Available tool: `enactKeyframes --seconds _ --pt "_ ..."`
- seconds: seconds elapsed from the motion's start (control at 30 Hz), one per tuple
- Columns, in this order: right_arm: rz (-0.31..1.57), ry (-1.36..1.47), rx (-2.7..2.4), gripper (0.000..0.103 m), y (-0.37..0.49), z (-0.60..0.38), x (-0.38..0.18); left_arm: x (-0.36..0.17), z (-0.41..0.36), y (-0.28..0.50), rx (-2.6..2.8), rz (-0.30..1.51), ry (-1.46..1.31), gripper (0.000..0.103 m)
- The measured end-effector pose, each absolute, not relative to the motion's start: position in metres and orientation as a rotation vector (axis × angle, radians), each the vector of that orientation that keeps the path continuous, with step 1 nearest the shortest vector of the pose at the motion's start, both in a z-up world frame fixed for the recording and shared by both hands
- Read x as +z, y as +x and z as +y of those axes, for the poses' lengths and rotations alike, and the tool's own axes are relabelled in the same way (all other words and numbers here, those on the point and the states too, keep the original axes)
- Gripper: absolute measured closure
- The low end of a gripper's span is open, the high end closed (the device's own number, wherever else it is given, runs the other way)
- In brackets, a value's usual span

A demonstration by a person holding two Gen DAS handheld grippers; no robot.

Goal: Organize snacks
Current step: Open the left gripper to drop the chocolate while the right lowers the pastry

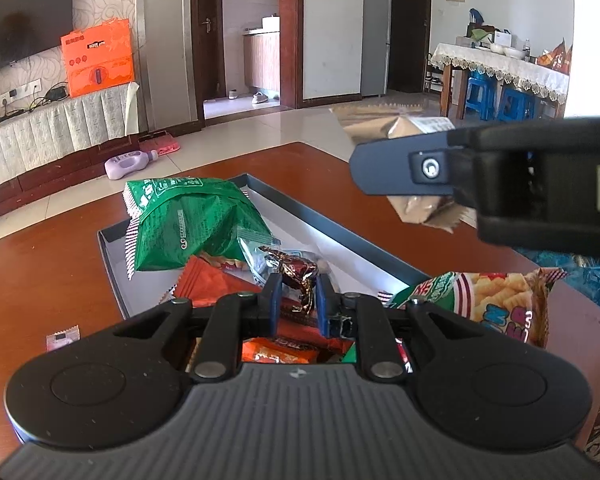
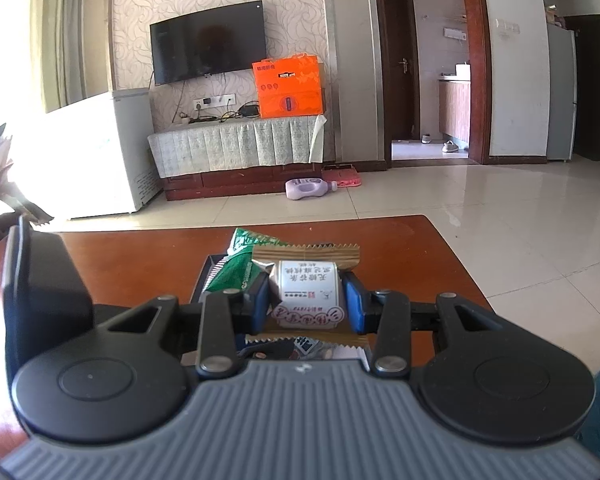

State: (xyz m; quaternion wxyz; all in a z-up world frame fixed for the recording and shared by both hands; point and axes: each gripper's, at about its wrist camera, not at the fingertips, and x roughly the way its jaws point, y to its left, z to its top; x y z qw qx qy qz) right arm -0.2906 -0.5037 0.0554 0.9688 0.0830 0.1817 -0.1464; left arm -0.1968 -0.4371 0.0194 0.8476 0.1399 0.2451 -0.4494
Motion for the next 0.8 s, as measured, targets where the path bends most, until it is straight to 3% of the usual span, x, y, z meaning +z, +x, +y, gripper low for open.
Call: enactKeyframes --seconds 0.07,0.13,0.2,0.27,0.5,0.8 --pt "0.368 0.167 -0.292 0.061 -0.290 -0.504 0.056 0.019 -0.436 -0.197 -0.948 0.518 0.293 0.081" --pt "0.369 0.164 -0.288 0.061 -0.289 -0.505 0.056 0.020 -0.435 -0.197 -0.948 0.516 0.292 0.074" --pt "0.369 0.163 -0.286 0.061 -0.290 -0.505 0.056 0.021 -0.433 -0.200 -0.952 0.506 0.290 0.049" --pt "0.370 0.164 -0.285 0.061 -0.290 -0.504 0.055 0.023 -0.432 -0.203 -0.942 0.483 0.298 0.043" --pt "0.380 0.164 -0.277 0.061 -0.288 -0.506 0.053 0.025 -0.422 -0.204 -0.937 0.480 0.287 0.033" --pt "0.405 0.159 -0.265 0.061 -0.277 -0.506 0.049 0.027 -0.411 -0.213 -0.944 0.473 0.302 0.030"
